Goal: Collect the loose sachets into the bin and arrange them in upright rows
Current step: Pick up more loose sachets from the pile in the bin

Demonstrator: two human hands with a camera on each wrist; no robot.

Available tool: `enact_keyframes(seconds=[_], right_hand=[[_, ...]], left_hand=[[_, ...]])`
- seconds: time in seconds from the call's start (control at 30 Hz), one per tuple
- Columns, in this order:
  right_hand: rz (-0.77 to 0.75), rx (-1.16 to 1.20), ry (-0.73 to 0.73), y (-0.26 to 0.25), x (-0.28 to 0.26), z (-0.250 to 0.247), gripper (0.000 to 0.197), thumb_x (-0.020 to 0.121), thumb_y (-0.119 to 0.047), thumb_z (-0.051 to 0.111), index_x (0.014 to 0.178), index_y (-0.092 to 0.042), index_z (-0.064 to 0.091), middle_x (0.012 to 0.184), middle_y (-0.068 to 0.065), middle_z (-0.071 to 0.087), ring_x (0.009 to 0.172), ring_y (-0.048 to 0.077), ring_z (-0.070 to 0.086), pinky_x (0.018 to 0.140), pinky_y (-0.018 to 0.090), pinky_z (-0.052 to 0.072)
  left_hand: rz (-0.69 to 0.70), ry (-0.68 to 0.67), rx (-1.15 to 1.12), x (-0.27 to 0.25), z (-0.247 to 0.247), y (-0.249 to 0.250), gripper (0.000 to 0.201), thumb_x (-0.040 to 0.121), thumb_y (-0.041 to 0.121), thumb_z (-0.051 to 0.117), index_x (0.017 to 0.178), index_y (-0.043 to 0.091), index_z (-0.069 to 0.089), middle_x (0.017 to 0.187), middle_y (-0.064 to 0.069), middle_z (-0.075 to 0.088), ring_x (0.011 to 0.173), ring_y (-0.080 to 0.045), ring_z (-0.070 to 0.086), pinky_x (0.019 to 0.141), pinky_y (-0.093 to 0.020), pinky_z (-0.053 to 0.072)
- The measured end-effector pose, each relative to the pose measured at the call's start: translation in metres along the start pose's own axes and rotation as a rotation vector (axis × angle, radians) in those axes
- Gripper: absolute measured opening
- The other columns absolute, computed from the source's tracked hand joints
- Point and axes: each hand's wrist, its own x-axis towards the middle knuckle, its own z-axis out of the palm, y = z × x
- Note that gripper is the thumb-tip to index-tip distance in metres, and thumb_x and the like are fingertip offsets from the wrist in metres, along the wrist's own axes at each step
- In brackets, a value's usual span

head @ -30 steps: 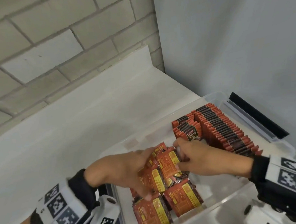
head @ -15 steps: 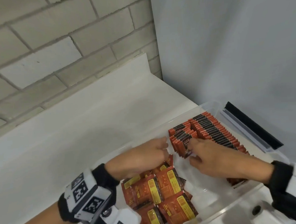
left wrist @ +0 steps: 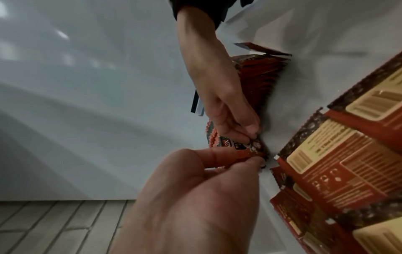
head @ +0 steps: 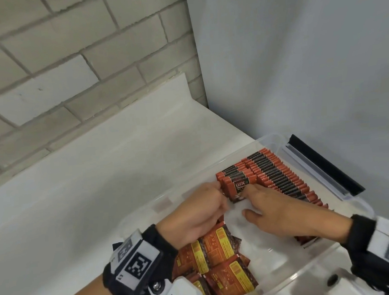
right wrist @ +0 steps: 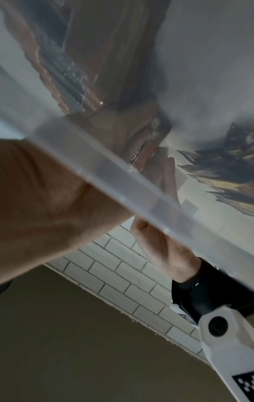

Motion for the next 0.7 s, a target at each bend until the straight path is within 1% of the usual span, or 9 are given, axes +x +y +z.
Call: enact_keyframes(seconds=[0.07,0.1,0.17,0.23,0.3,0.4,0.5,0.6,0.7], right_hand=[[0.007,-0.009,-0.001,-0.001,0.001,0.000,0.026,0.099,-0.029,0.046,0.121,-0.016,0.042,0.119,-0.003,0.045,0.107,0.012,0.047,0.095,0.027,0.042],[0.007,-0.011,-0.001,-0.001,0.002,0.000,0.026,0.099,-0.030,0.046,0.120,-0.016,0.042,0.118,-0.002,0.046,0.106,0.012,0.048,0.093,0.027,0.043],[0.001,-0.005,0.006,0.001,0.002,-0.001,0.020,0.099,-0.030,0.046,0.113,-0.017,0.044,0.108,-0.004,0.048,0.094,0.009,0.048,0.080,0.020,0.043],[0.006,0.006,0.019,0.002,0.002,-0.003,0.013,0.099,-0.030,0.045,0.105,-0.018,0.044,0.095,-0.007,0.047,0.082,0.005,0.045,0.069,0.017,0.037],[0.013,0.010,0.038,0.002,0.002,-0.004,0.010,0.099,-0.028,0.046,0.103,-0.019,0.044,0.088,-0.010,0.045,0.077,0.002,0.043,0.066,0.016,0.035],[0.019,0.005,0.050,-0.001,0.003,-0.005,0.008,0.099,-0.025,0.045,0.101,-0.019,0.040,0.093,-0.007,0.044,0.080,0.005,0.043,0.061,0.014,0.034],[0.037,0.014,0.059,-0.004,0.001,-0.006,0.008,0.099,-0.023,0.044,0.103,-0.017,0.039,0.098,-0.004,0.048,0.079,0.005,0.046,0.060,0.016,0.037],[0.046,0.057,0.068,-0.005,0.001,-0.007,0.012,0.099,-0.022,0.044,0.108,-0.014,0.041,0.097,-0.001,0.054,0.083,0.010,0.054,0.070,0.022,0.045],[0.052,0.069,0.059,-0.005,0.001,-0.008,0.013,0.099,-0.021,0.045,0.109,-0.014,0.041,0.096,0.000,0.055,0.085,0.012,0.056,0.073,0.024,0.047]], left_hand=[[-0.010,0.011,-0.023,0.001,0.001,0.000,0.054,0.081,-0.022,0.036,0.120,0.007,0.059,0.107,-0.001,0.066,0.097,-0.005,0.059,0.078,-0.014,0.047],[-0.006,0.015,-0.032,0.002,0.001,0.000,0.054,0.081,-0.022,0.035,0.121,0.005,0.058,0.107,-0.003,0.064,0.096,-0.006,0.057,0.077,-0.014,0.048],[-0.001,0.030,-0.049,0.005,0.001,-0.001,0.054,0.080,-0.022,0.034,0.121,0.002,0.058,0.107,-0.005,0.062,0.092,-0.007,0.056,0.075,-0.014,0.047],[0.002,0.039,-0.047,0.006,0.003,0.000,0.055,0.078,-0.022,0.034,0.122,0.002,0.057,0.121,-0.010,0.061,0.109,-0.013,0.056,0.088,-0.019,0.047],[0.006,0.049,-0.052,0.008,0.005,-0.001,0.056,0.078,-0.022,0.032,0.121,0.003,0.058,0.127,-0.014,0.059,0.120,-0.017,0.052,0.097,-0.023,0.045],[0.012,0.052,-0.070,0.008,0.006,0.001,0.054,0.078,-0.022,0.032,0.116,0.004,0.060,0.123,-0.014,0.061,0.114,-0.016,0.054,0.089,-0.019,0.048],[0.012,0.064,-0.114,0.006,0.009,0.002,0.055,0.077,-0.025,0.028,0.117,0.000,0.058,0.121,-0.017,0.061,0.118,-0.020,0.054,0.092,-0.020,0.047],[-0.006,0.083,-0.118,0.007,0.013,0.000,0.054,0.077,-0.025,0.026,0.121,-0.008,0.053,0.109,-0.019,0.057,0.113,-0.024,0.053,0.087,-0.021,0.046],[-0.005,0.068,-0.090,0.003,0.014,0.001,0.045,0.079,-0.025,0.026,0.098,-0.001,0.059,0.101,-0.016,0.059,0.096,-0.017,0.057,0.078,-0.020,0.049]])
